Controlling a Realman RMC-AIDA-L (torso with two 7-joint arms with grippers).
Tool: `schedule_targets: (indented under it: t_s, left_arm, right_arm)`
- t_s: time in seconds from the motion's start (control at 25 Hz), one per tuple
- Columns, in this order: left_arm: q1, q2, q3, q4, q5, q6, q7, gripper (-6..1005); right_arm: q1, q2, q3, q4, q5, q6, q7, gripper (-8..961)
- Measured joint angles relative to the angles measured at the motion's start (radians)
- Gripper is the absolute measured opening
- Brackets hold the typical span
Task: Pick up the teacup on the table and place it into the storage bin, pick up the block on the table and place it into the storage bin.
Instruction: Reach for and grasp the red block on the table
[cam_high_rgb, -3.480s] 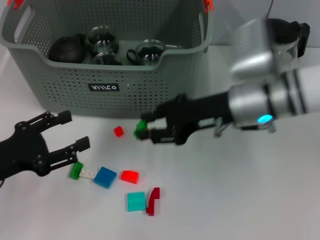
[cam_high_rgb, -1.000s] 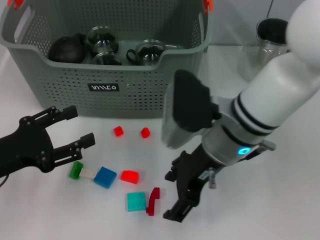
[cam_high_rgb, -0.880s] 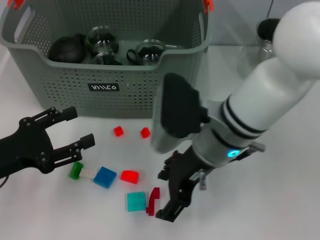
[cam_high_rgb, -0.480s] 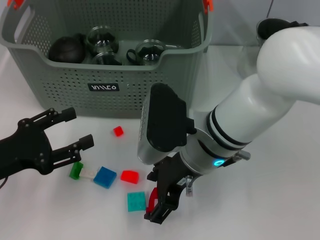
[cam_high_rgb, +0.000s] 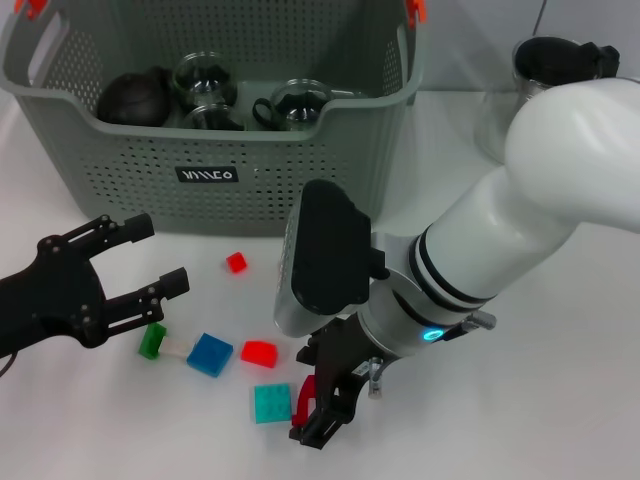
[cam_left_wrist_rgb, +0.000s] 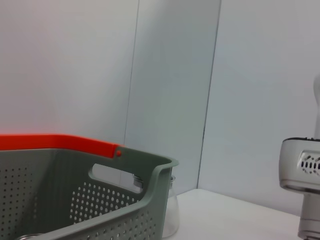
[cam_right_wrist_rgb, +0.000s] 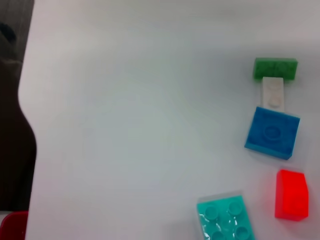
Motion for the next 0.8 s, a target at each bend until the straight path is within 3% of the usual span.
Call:
schedule_targets:
  t_s: [0.8]
  left_arm:
    - [0.001, 0.000, -0.005, 0.000, 0.000, -0.004, 0.000, 797]
  right_arm:
    - [0.001, 0.002, -0.021, 0.019, 0.007, 0.027, 0.002, 944]
